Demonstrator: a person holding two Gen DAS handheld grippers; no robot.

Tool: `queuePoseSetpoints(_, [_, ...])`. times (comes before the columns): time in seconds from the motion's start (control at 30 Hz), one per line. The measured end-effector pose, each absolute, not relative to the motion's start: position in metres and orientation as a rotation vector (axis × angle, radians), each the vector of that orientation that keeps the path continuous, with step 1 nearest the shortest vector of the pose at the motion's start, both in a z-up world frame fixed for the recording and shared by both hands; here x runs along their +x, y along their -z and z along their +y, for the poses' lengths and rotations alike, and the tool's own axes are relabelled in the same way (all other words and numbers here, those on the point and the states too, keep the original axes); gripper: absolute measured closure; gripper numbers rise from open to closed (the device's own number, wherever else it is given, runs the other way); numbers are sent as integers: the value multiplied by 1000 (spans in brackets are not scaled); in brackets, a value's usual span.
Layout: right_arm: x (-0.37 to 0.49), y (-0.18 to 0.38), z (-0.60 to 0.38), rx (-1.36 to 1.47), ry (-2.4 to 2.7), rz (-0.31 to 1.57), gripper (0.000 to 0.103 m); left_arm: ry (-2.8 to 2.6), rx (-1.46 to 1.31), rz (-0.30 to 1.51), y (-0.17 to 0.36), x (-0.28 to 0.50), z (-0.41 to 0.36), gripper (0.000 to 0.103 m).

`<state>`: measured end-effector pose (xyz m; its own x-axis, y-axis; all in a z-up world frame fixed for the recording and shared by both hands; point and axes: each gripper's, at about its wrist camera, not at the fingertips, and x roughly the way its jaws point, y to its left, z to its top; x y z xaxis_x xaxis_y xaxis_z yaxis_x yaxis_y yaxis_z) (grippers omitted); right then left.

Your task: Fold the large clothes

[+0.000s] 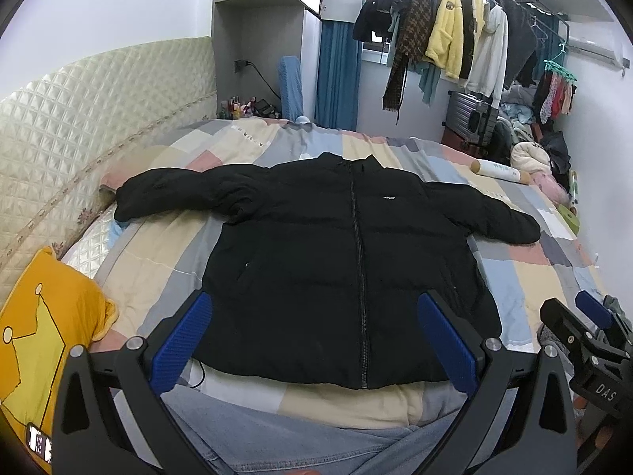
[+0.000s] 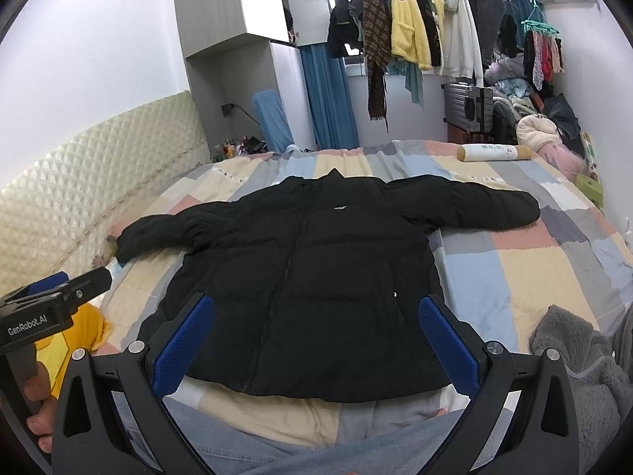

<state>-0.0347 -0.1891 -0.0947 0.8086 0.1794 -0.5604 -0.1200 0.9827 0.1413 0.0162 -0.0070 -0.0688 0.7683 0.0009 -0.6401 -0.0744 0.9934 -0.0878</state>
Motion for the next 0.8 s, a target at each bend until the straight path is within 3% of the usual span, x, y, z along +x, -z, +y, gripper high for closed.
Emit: queuePoseSetpoints(0.8, [-33, 84, -205, 127, -173, 587, 0, -25, -116, 672, 56, 19, -13, 0])
